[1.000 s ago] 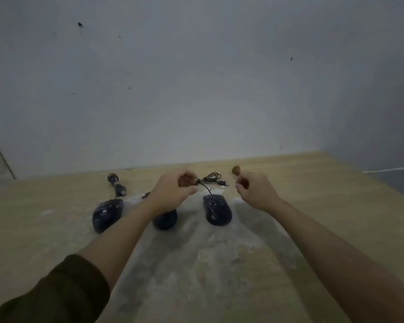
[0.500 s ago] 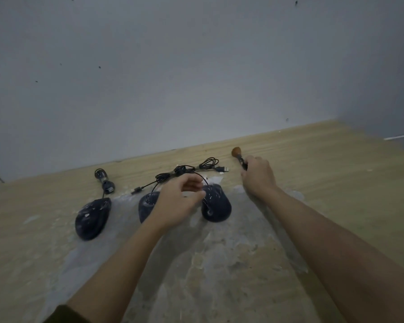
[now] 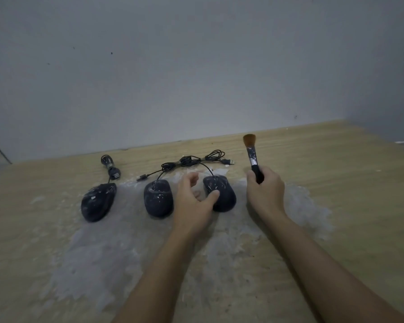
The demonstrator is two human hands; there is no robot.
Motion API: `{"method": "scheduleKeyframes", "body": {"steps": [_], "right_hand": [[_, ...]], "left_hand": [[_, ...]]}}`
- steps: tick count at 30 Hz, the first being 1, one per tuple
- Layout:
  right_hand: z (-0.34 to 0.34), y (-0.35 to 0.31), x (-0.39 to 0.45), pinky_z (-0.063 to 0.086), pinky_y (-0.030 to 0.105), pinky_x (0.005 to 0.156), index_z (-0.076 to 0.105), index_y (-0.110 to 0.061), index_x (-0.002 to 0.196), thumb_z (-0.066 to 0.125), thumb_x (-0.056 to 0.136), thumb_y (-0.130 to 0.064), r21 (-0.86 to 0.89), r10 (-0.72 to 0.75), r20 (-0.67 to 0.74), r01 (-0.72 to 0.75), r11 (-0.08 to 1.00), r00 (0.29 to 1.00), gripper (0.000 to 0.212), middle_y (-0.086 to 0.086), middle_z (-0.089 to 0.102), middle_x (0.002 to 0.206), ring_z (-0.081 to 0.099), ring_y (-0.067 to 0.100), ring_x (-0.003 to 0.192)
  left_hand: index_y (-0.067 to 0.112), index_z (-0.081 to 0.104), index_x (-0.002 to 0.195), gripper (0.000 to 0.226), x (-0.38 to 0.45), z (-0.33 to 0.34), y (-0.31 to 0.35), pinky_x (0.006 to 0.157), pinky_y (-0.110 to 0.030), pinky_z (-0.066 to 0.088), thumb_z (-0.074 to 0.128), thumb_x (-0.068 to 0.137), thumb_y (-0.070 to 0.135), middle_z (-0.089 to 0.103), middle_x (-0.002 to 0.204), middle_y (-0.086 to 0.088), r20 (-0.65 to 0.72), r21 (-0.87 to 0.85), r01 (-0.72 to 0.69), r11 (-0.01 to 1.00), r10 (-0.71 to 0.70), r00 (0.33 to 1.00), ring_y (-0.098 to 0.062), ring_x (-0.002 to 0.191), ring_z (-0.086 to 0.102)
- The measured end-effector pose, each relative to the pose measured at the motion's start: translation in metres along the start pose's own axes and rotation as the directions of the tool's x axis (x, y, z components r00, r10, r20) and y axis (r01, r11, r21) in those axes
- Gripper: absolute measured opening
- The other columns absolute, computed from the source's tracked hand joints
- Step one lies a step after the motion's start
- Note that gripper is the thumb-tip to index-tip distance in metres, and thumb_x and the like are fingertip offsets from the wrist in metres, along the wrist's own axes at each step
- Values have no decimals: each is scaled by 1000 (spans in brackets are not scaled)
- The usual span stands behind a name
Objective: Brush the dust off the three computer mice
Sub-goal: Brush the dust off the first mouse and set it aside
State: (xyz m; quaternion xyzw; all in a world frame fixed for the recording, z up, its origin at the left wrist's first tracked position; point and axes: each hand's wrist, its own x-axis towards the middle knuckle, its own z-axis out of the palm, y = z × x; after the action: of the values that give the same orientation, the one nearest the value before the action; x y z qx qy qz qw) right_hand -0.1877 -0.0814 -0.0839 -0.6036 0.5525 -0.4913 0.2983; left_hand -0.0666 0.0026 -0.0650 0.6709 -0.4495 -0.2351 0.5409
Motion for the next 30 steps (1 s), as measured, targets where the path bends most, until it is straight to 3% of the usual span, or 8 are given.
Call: {"method": "scheduleKeyframes", "body": {"steps": [4,10,13,15,17,20,26,30], "right_hand": [[0,-4,-12,36,21,55,60,-10,84,52,91,-22,-12,-68,50,69,998,996,16,3,57,74,49,14,67],[8,-3,-8,55,39,75,63,-12,92,53,91,-19,59,-59,110,53,997,992,13,7,68,83,65,22,79],[11,-4,-10,47,11,65,62,-14,93,55,90,-16,22,-100,106,99,995,989,9,4,66,84,60,16,77],[13,-5,-11,51,16,66,61,-17,89,55,89,-15,51,-103,123,97,994,987,6,5,67,84,63,18,79],[14,-7,-14,57,38,73,58,-25,82,55,88,-15,105,-93,160,77,991,983,12,6,68,82,66,22,79],[16,-11,-19,56,46,74,59,-24,81,55,88,-16,107,-136,178,119,987,975,12,6,69,79,67,22,76],[15,-22,-20,58,43,70,63,-19,87,56,88,-17,152,-181,162,157,976,970,7,2,69,76,67,18,71],[8,-33,-14,55,28,59,61,-22,96,59,88,-17,220,-194,208,147,964,959,9,-3,69,75,63,10,57]], "left_hand": [[22,26,140,83,-7,12,-11,102,-29,38,74,73,32,35,141,5,47,90,-1,996,-3,999,-8,121,37],[16,4,148,117,-4,14,-17,113,-36,28,76,62,50,23,152,-3,88,303,-30,953,3,996,-18,139,23],[10,31,135,100,-2,12,-15,103,-33,37,73,58,60,45,133,-3,62,472,-51,880,24,998,-20,128,37],[16,51,113,76,1,12,-15,94,-35,42,70,57,63,57,113,1,26,517,-89,852,88,996,-18,115,45],[16,57,106,67,3,12,-15,92,-35,43,73,57,59,62,105,2,-3,486,-96,869,112,994,-18,112,47],[14,57,108,60,7,12,-15,91,-34,43,78,60,45,62,107,-1,-40,427,-75,901,102,994,-20,110,50],[25,54,112,62,9,8,-13,78,-21,49,85,58,23,61,99,12,-74,78,-34,996,40,996,-8,92,60],[26,52,117,59,11,5,-11,73,-14,45,79,67,8,61,100,14,-61,-291,88,953,-110,992,-1,93,58]]}}
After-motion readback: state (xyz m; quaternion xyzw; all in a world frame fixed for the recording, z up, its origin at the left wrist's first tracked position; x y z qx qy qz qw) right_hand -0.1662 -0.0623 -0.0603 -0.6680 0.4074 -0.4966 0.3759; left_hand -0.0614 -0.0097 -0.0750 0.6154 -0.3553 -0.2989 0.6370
